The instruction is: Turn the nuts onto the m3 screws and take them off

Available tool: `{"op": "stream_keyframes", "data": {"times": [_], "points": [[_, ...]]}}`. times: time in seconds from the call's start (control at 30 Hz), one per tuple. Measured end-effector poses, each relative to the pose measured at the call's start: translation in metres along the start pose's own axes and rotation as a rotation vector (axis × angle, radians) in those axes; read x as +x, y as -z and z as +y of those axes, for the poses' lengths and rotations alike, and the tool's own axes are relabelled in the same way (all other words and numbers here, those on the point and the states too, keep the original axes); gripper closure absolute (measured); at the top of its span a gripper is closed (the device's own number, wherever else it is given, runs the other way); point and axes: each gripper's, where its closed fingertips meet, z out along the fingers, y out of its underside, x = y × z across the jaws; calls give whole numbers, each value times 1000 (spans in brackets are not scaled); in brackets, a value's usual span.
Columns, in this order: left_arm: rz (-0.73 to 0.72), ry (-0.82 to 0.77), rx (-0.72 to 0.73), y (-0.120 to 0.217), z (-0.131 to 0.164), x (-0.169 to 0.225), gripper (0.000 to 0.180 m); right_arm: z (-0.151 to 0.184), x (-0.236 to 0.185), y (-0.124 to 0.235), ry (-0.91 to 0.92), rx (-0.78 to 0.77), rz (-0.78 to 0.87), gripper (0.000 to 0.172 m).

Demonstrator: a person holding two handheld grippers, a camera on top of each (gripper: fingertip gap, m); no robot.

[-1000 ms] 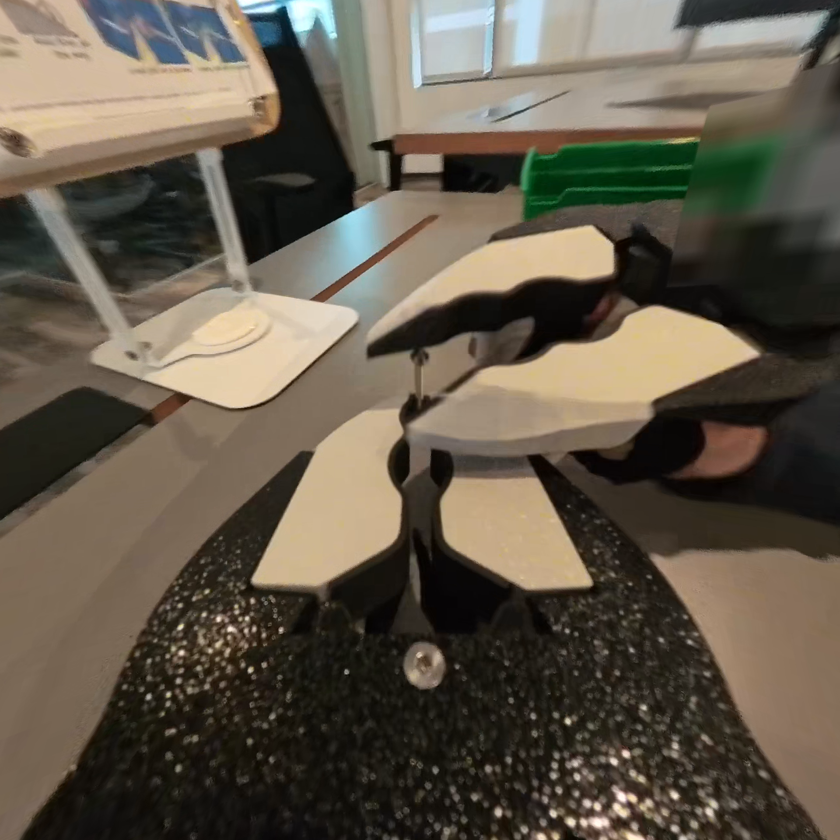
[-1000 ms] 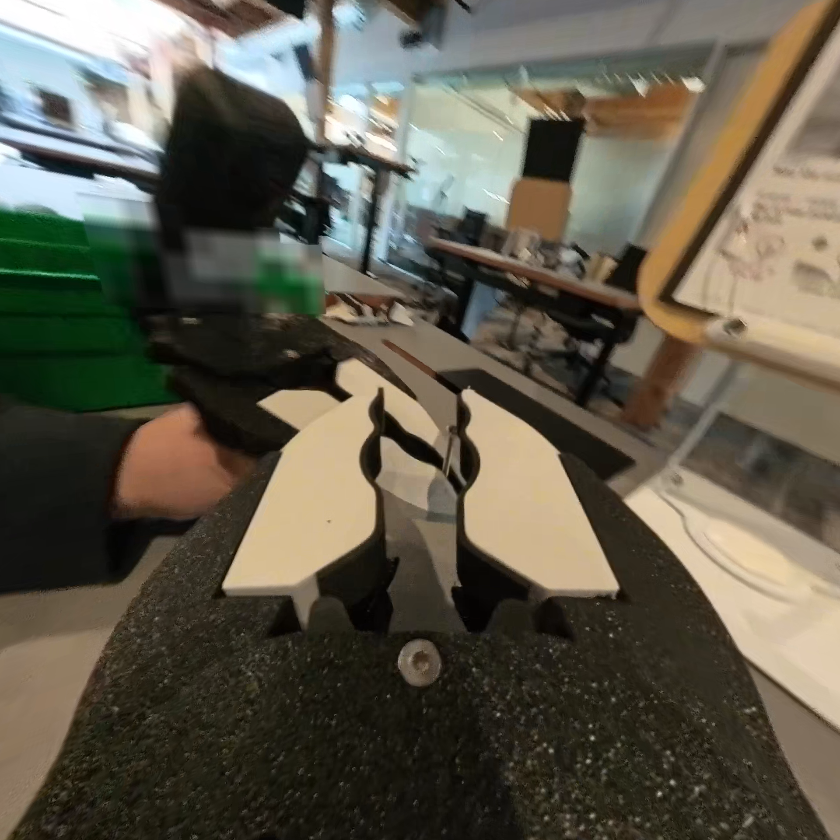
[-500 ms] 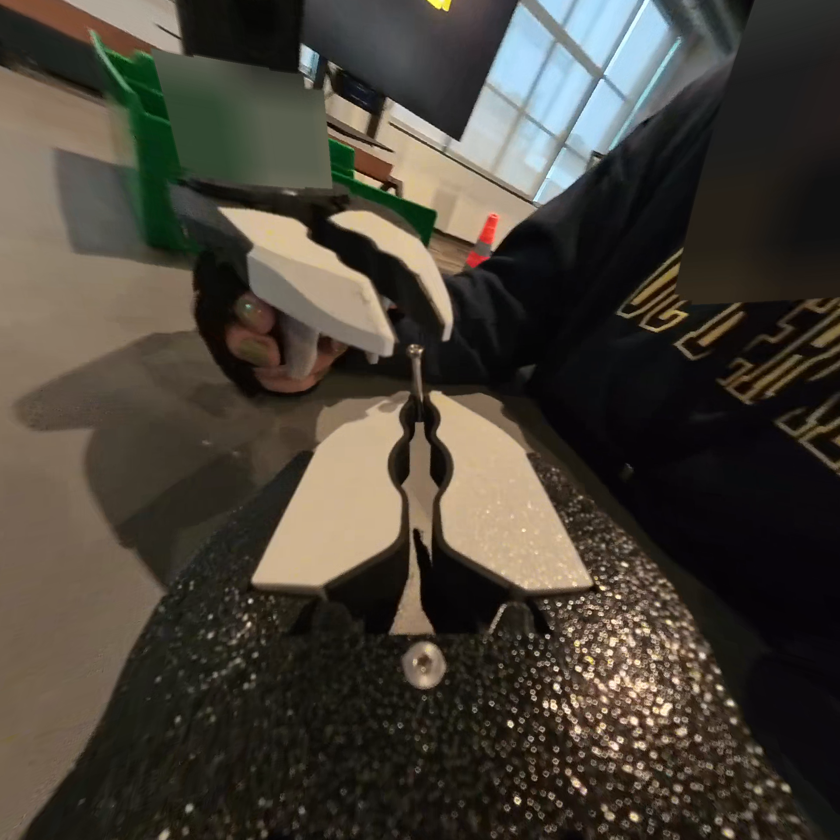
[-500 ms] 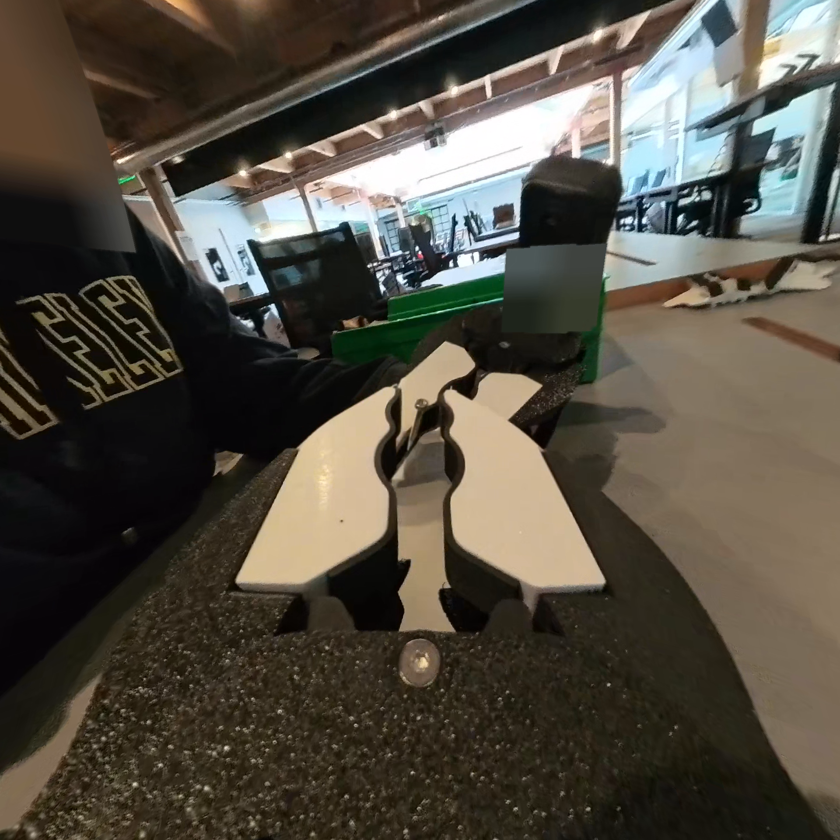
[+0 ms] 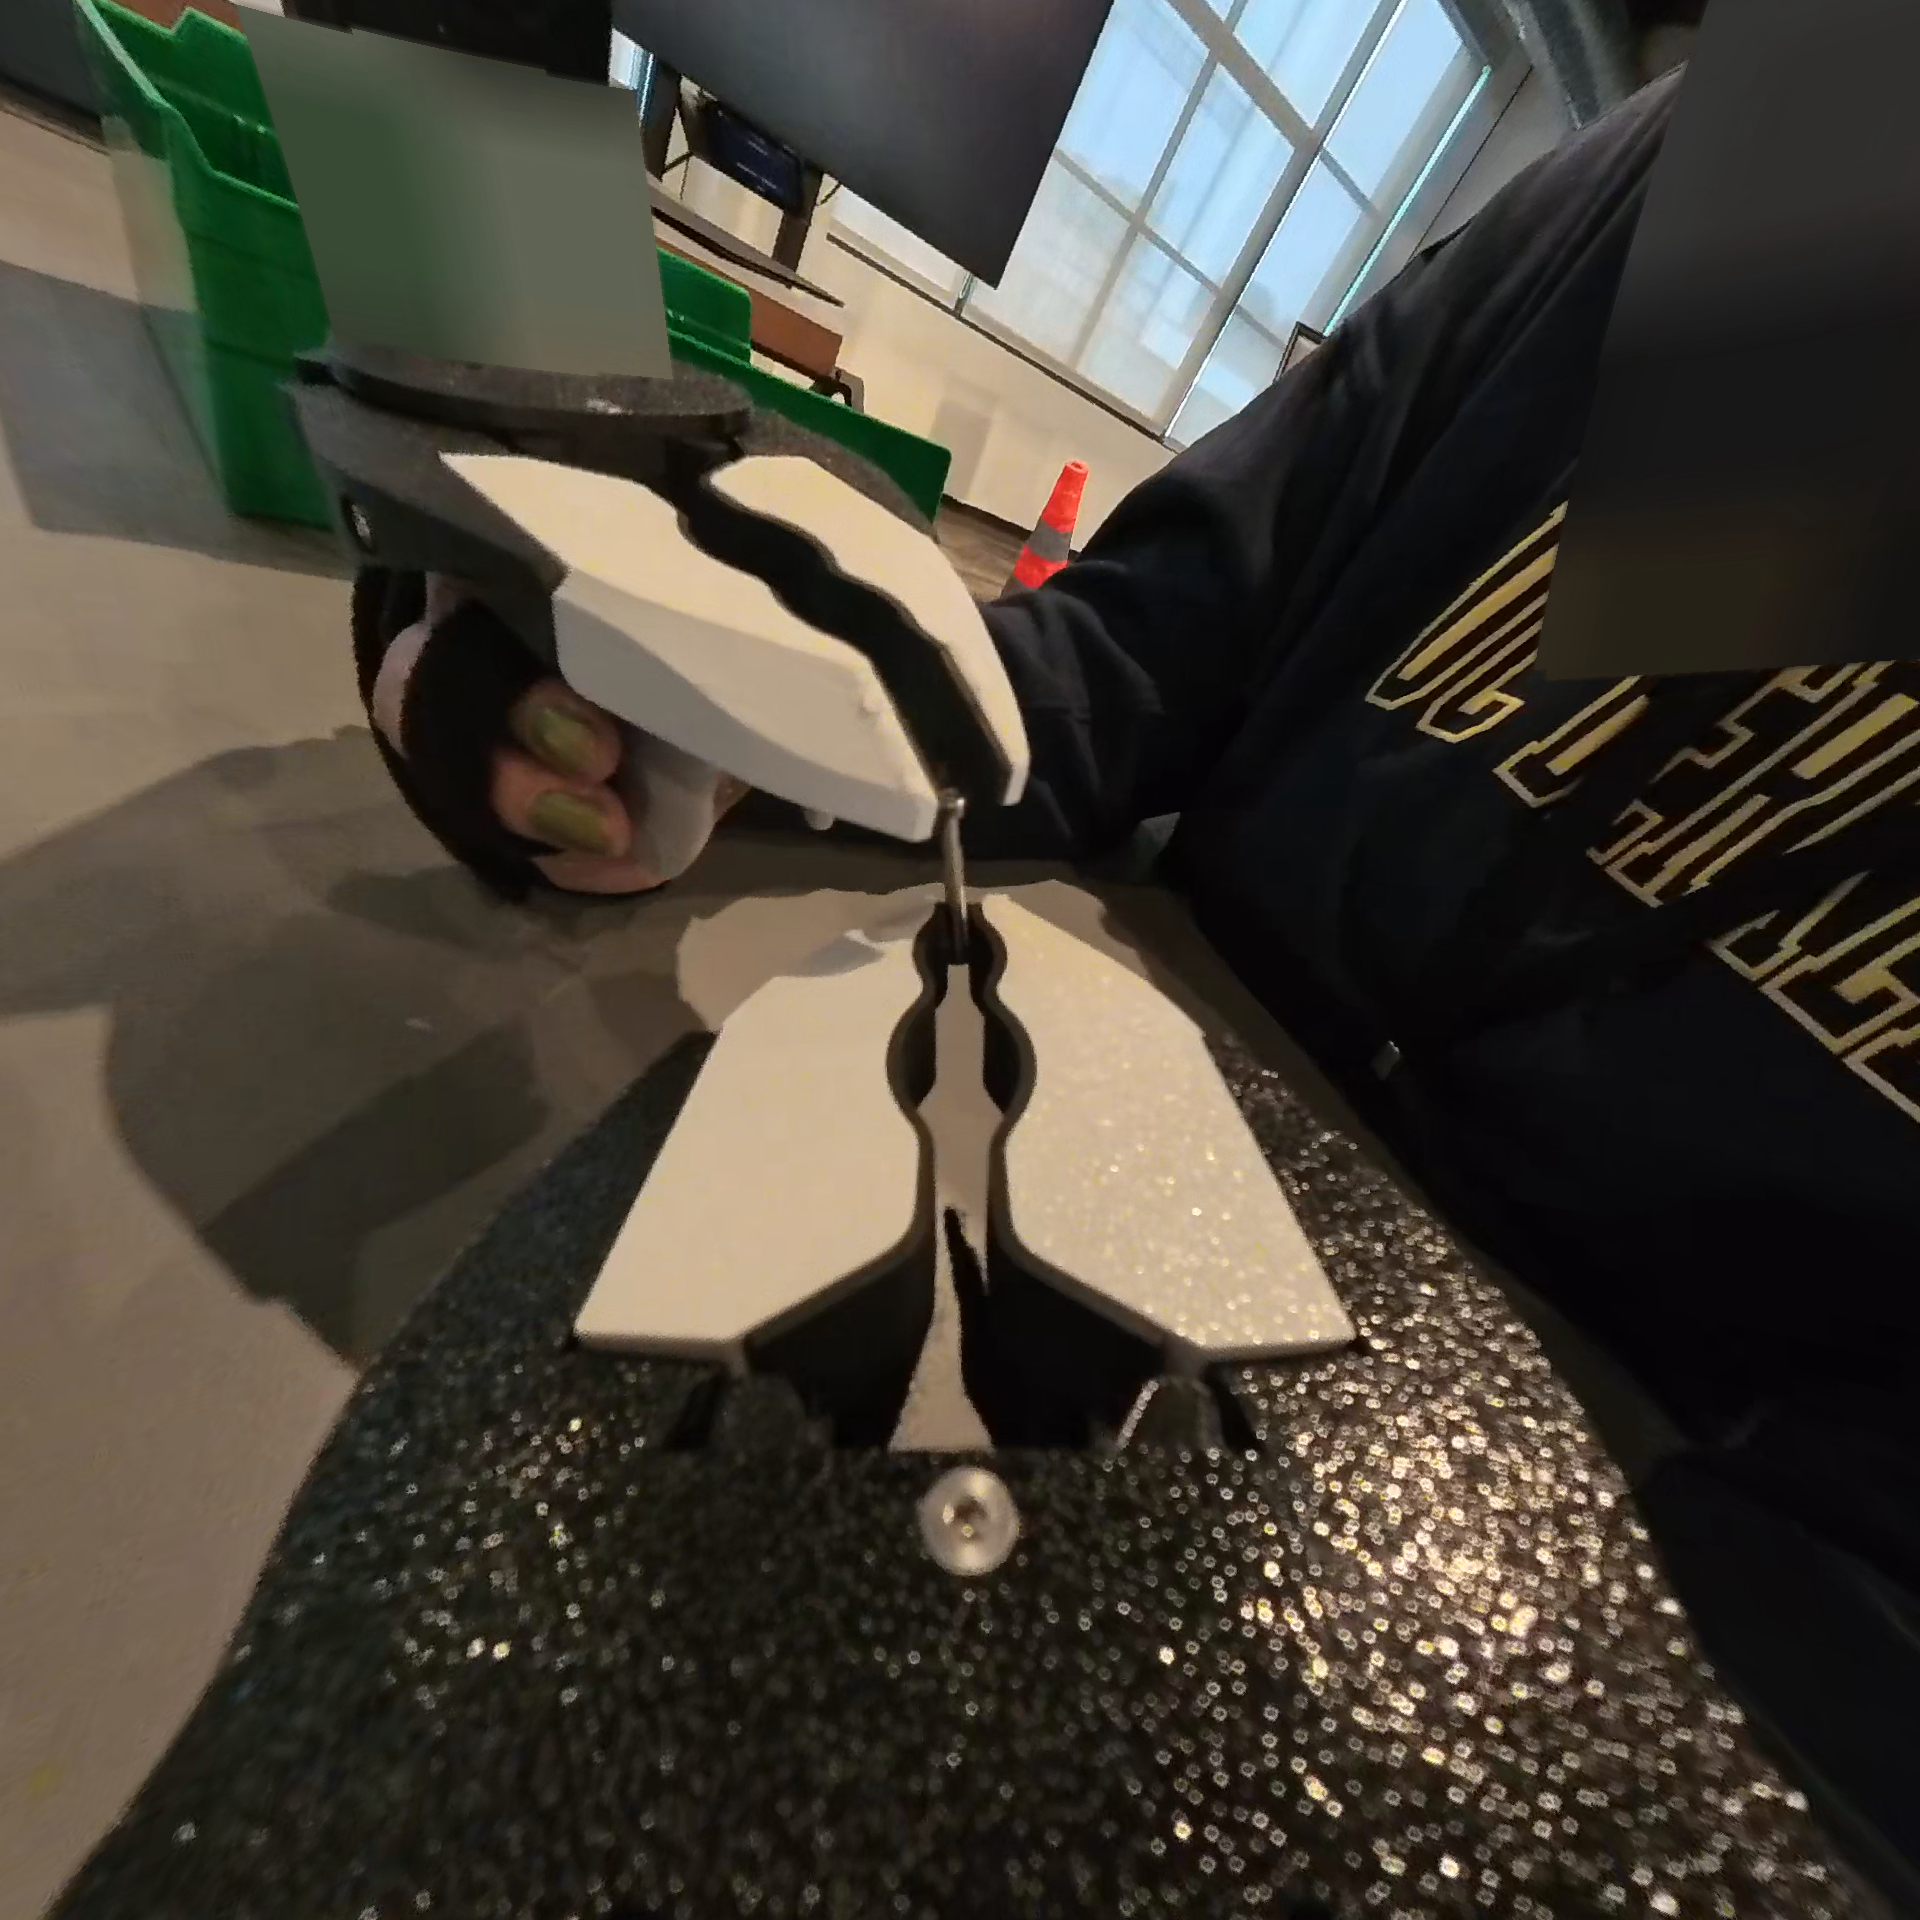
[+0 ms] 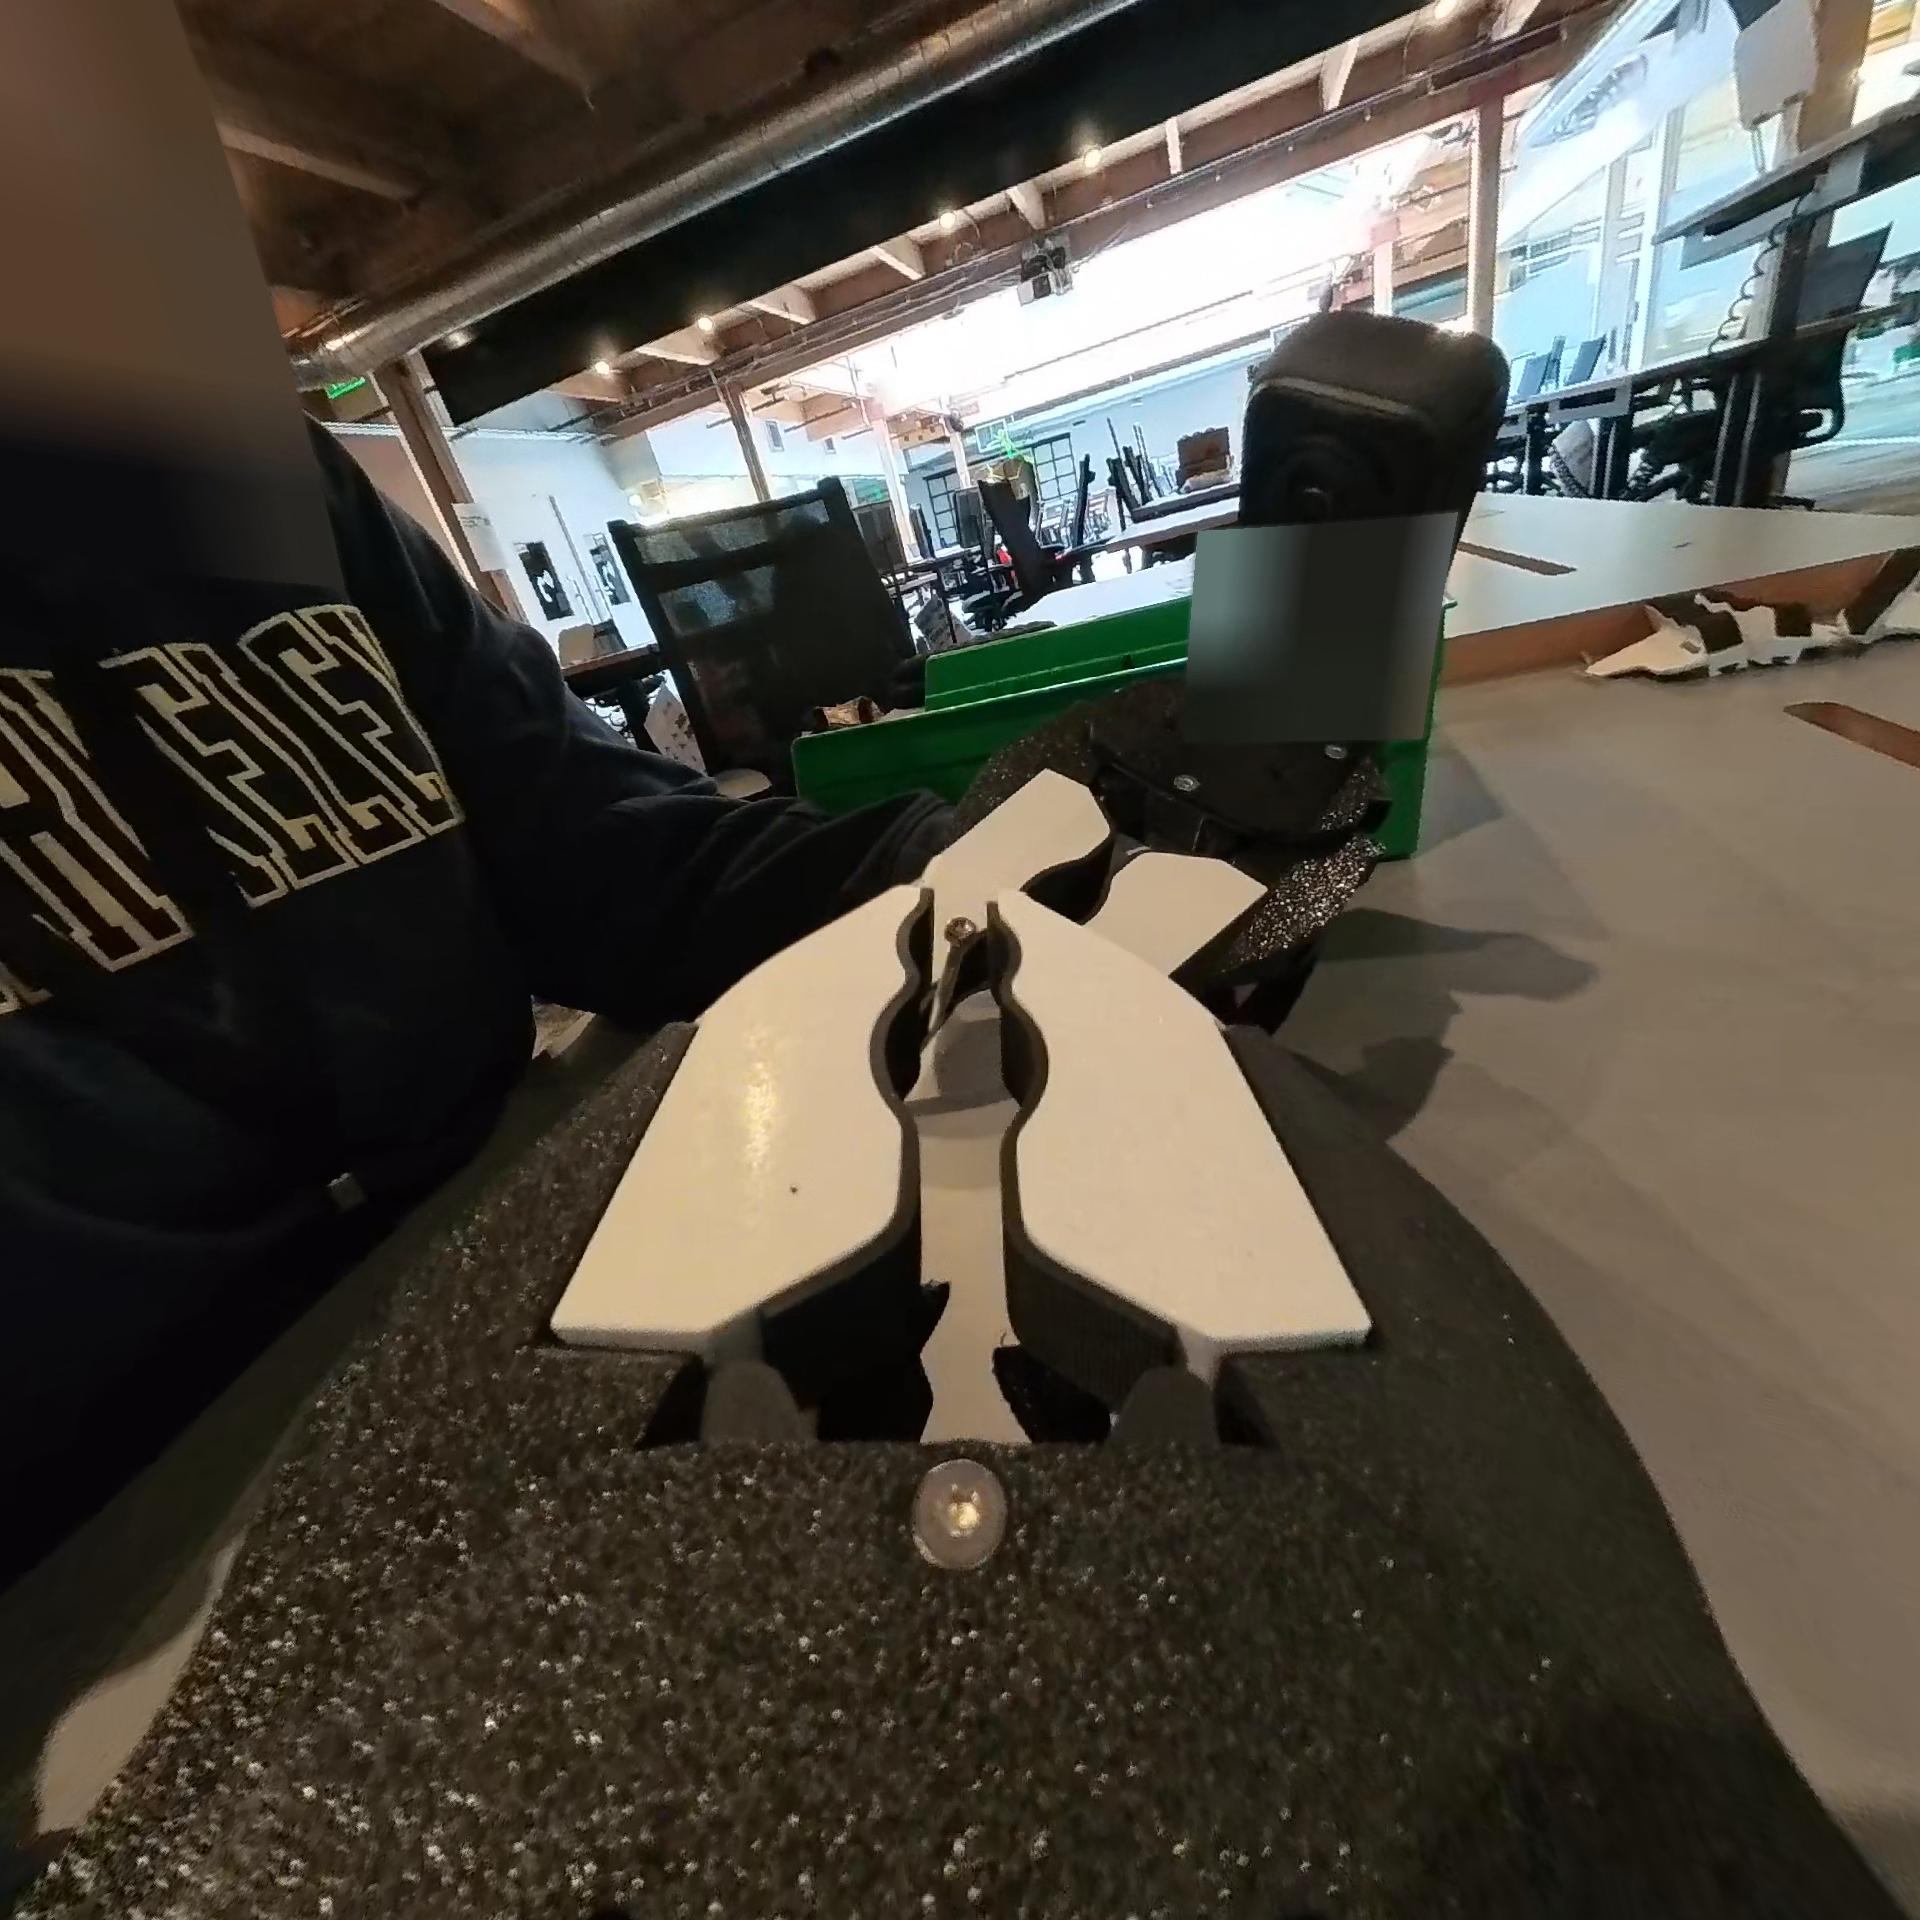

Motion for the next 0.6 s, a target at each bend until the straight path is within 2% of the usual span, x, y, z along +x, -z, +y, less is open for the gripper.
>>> {"op": "stream_keyframes", "data": {"times": [0.23,0.47,0.6], "points": [[1,-1,-2,-2,1,-1,177,3,-2,-1,-10,-13,-9,167],[15,-34,-25,-4,2,-1,178,4,-4,-3,-104,-8,-96,167],[-76,-55,-10,-2,-1,-12,178,4,10,-6,-49,-11,1,167]]}}
